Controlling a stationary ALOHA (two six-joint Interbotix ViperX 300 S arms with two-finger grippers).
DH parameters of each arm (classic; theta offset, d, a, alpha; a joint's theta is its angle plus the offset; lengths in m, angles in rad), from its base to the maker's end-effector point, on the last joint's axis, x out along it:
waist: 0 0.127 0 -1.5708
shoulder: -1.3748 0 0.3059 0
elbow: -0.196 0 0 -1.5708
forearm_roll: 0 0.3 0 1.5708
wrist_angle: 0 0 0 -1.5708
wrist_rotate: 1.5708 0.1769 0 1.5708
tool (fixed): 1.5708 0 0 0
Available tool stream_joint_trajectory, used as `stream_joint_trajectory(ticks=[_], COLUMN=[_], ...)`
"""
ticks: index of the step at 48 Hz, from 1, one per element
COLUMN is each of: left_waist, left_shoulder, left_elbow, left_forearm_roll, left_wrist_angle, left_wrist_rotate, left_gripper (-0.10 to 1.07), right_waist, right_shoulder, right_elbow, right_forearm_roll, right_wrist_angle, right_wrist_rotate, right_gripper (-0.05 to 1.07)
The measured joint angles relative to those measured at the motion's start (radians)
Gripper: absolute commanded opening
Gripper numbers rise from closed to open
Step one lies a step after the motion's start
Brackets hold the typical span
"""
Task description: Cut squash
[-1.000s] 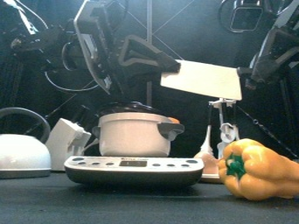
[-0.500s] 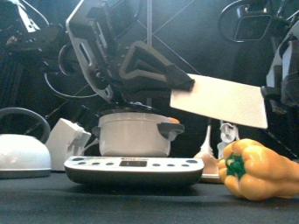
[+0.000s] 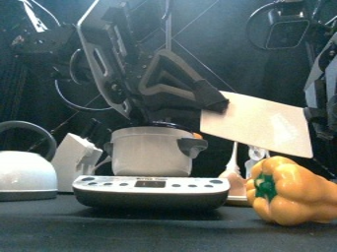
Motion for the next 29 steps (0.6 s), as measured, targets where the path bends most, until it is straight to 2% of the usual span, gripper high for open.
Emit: stream_joint_trajectory(ticks=[15, 29], left_waist=[-0.002, -0.035], left_shoulder=[-0.049, 0.018], left_elbow=[-0.014, -0.072], left_forearm_roll=[-0.052, -0.150], left_wrist_angle=[0.087, 0.107], left_wrist_rotate=[0.160, 0.282], left_gripper=[0.37, 0.37], right_waist=[0.021, 0.057], right_shoulder=[-0.031, -0.021], right_elbow=[-0.018, -0.006], right_forearm_roll=[-0.018, -0.014], right_wrist_angle=[0.060, 0.061], right_wrist_rotate=[0.000, 0.002], right_gripper=[0.51, 0.51])
